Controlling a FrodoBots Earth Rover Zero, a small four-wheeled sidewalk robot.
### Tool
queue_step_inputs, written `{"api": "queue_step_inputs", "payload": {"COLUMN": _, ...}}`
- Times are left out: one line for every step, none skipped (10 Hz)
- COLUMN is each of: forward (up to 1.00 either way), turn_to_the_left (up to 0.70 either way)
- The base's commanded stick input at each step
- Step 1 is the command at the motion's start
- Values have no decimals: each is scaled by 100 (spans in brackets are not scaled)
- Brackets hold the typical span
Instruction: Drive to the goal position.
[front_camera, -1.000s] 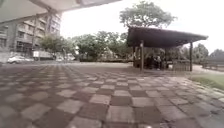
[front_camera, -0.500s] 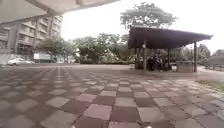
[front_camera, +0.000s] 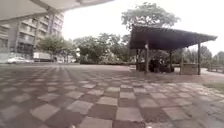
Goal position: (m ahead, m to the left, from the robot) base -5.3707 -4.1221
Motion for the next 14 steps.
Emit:
{"api": "queue_step_inputs", "payload": {"forward": 70, "turn_to_the_left": 0}}
{"api": "queue_step_inputs", "payload": {"forward": 70, "turn_to_the_left": 0}}
{"api": "queue_step_inputs", "payload": {"forward": 70, "turn_to_the_left": 0}}
{"api": "queue_step_inputs", "payload": {"forward": 70, "turn_to_the_left": 0}}
{"api": "queue_step_inputs", "payload": {"forward": 70, "turn_to_the_left": 0}}
{"api": "queue_step_inputs", "payload": {"forward": 70, "turn_to_the_left": 0}}
{"api": "queue_step_inputs", "payload": {"forward": 70, "turn_to_the_left": 0}}
{"api": "queue_step_inputs", "payload": {"forward": 70, "turn_to_the_left": 0}}
{"api": "queue_step_inputs", "payload": {"forward": 80, "turn_to_the_left": 0}}
{"api": "queue_step_inputs", "payload": {"forward": 85, "turn_to_the_left": 0}}
{"api": "queue_step_inputs", "payload": {"forward": 85, "turn_to_the_left": 0}}
{"api": "queue_step_inputs", "payload": {"forward": 85, "turn_to_the_left": 0}}
{"api": "queue_step_inputs", "payload": {"forward": 85, "turn_to_the_left": 0}}
{"api": "queue_step_inputs", "payload": {"forward": 85, "turn_to_the_left": 0}}
